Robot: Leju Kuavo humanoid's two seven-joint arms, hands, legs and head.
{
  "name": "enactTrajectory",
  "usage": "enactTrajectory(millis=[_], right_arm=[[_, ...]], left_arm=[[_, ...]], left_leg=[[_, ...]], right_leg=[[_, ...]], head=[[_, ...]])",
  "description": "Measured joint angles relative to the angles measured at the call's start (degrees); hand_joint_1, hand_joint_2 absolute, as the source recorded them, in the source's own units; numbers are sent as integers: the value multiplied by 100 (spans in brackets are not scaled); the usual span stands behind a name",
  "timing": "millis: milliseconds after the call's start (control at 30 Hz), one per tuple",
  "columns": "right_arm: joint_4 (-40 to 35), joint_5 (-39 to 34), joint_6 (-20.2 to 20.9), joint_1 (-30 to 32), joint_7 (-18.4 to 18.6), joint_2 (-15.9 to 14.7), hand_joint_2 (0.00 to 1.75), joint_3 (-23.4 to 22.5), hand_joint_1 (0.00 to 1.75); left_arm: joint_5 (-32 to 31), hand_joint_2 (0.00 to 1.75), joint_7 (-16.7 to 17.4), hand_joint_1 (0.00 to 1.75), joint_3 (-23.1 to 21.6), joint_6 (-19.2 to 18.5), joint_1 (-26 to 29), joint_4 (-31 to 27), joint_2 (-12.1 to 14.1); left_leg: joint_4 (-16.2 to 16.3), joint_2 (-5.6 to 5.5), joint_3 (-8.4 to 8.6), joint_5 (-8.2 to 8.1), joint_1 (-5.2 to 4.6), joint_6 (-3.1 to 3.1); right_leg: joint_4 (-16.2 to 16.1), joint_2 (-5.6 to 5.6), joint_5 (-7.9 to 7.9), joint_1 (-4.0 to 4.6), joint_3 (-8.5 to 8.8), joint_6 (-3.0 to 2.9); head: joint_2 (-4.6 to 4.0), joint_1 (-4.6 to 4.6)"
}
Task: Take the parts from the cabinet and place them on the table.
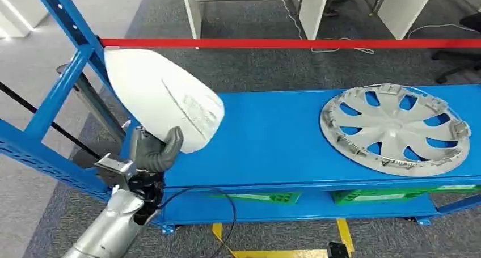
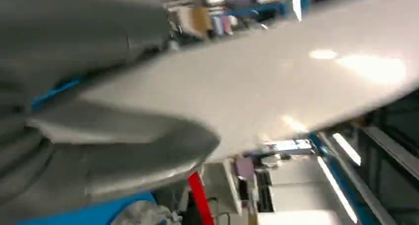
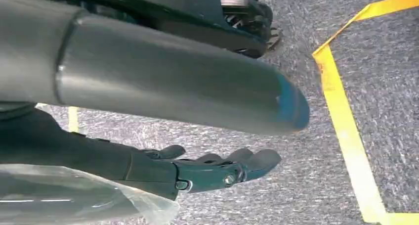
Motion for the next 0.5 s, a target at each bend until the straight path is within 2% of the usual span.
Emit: enactTrajectory(millis=[67,100,133,167,200,233,267,300,333,367,400,433,467,500], right_arm=[[0,0,-2,17,-4,0,0,-13,0],[0,7,-2,24,-32,0,0,-20,0],[0,20,13,29,-90,0,0,-26,0],[0,31,31,27,-156,0,0,-28,0],[0,68,74,26,-238,0,0,-28,0],[0,81,85,29,-278,-2,0,-28,0],[0,92,89,41,-302,-4,0,-30,0],[0,111,87,58,-299,-9,0,-35,0],[0,124,76,83,-278,-22,0,-39,0],[0,147,72,104,-234,-24,0,-39,0],[0,205,72,115,-181,-39,0,-42,0],[0,255,72,112,-155,-50,0,-44,0],[0,291,79,92,-142,-55,0,-42,0],[0,315,81,86,-138,-55,0,-42,0]], left_arm=[[127,175,0,175,-18,-88,136,-356,9],[272,175,2,175,-18,-228,182,-516,-5],[439,175,4,175,-15,-444,238,-705,-42],[497,175,2,175,-13,-629,308,-859,-72],[549,175,2,175,-20,-987,385,-1123,-107],[573,175,2,175,-24,-1181,458,-1265,-142],[577,175,2,175,-26,-1319,550,-1410,-147],[575,175,2,175,-33,-1420,673,-1578,-145],[577,175,2,175,-44,-1553,808,-1799,-147],[586,175,2,175,-68,-1681,875,-1991,-151],[586,175,2,175,-85,-1861,906,-2151,-166],[584,175,2,175,-107,-2012,928,-2304,-182],[577,175,2,175,-127,-2101,949,-2423,-186],[566,175,2,175,-144,-2133,972,-2529,-186]], left_leg=[[-12,-6,0,-6,-14,39],[-83,-3,31,36,35,89],[-100,-2,42,45,42,104],[-100,-4,39,47,46,133],[-94,5,39,72,43,153],[-93,12,37,73,36,158],[-88,13,30,74,30,158],[-87,14,30,74,26,158],[-84,14,29,73,24,158],[-76,9,27,73,24,158],[-66,-3,27,73,24,157],[-47,-8,24,68,24,148],[-6,-11,-3,62,-29,112],[-6,-7,-26,88,-16,76]], right_leg=[[-53,-5,14,-15,27,74],[-40,-9,-16,-10,21,113],[41,-22,-95,-16,-47,128],[312,-32,-293,-15,-162,135],[719,-31,-510,-18,-334,145],[1195,-30,-745,-17,-547,162],[1585,-31,-886,-12,-725,174],[1671,-32,-860,-13,-760,184],[1480,-34,-695,-13,-652,178],[1090,-35,-466,-13,-440,171],[574,-37,-219,-14,-159,155],[97,-38,-71,-14,96,134],[-52,-38,-137,12,203,121],[-41,-24,-110,9,185,81]], head=[[0,-4],[2,0],[0,7],[0,20],[0,42],[0,40],[2,48],[0,42],[0,40],[0,40],[0,44],[0,46],[0,46],[0,27]])
